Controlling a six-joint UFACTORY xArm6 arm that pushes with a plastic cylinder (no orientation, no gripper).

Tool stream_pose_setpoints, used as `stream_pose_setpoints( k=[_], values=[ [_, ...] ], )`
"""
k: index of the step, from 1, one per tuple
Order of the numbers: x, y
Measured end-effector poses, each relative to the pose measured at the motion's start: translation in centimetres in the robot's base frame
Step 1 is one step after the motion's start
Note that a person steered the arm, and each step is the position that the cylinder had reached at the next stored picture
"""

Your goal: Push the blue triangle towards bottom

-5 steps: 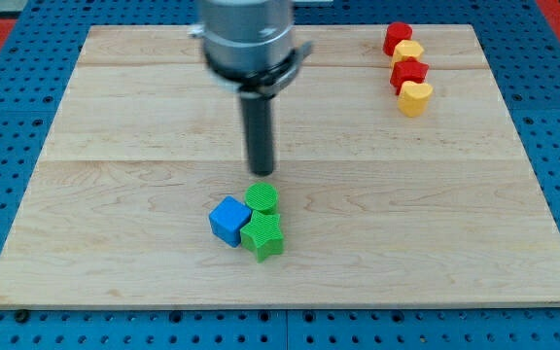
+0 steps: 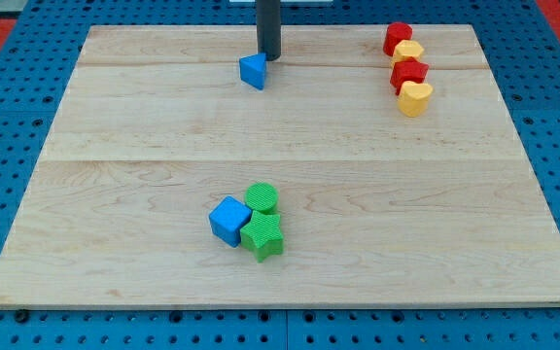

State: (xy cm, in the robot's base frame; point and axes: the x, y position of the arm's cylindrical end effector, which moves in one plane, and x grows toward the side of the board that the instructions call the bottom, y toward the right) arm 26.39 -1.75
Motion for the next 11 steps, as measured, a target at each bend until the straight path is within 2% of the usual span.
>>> stream_pose_setpoints(
  k=[2, 3, 5, 9, 11],
  values=[
    [3.3, -2.1],
    [3.3, -5.8],
    [5.1, -6.6],
    [15.5, -6.6],
    [17.9, -8.2]
  ],
)
